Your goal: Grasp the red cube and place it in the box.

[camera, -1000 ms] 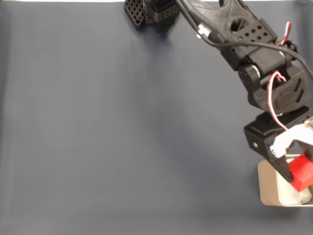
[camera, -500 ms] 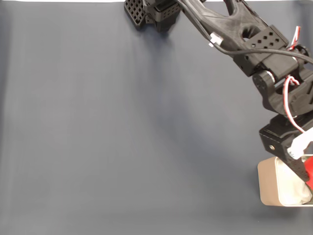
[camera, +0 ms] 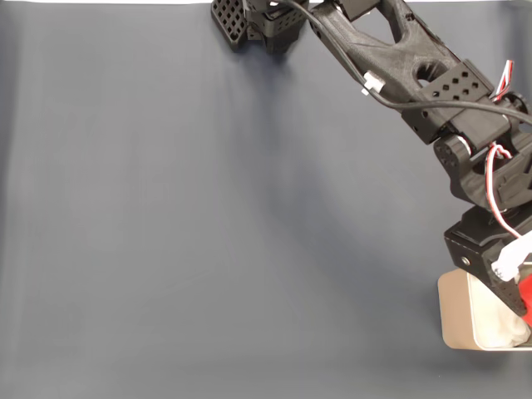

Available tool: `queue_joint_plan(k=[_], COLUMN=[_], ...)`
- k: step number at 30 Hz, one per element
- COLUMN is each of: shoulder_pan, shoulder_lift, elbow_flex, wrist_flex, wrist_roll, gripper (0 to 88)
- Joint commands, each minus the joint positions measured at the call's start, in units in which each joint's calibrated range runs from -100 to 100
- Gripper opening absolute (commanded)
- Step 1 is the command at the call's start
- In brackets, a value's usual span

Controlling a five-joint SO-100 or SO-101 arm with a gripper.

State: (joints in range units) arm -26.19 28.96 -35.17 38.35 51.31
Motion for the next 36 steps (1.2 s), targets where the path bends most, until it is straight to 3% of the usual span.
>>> queue_joint_plan(k=[1, 20, 22, 24, 26, 36], shoulder_pan=[0.48, 1.40, 1.40, 1.54, 1.61, 1.54], shoulder_lift=[-0.37, 0.07, 0.07, 0.07, 0.07, 0.07], elbow_flex=[-2.97, -2.97, -2.97, -2.97, -3.15, -3.88], wrist_flex=[-1.21, -1.46, -1.54, -1.30, -1.38, -2.03], wrist_roll=[0.24, 0.44, 0.44, 0.15, -0.20, -0.39], gripper=[7.8, 7.7, 13.2, 30.4, 41.1, 46.2])
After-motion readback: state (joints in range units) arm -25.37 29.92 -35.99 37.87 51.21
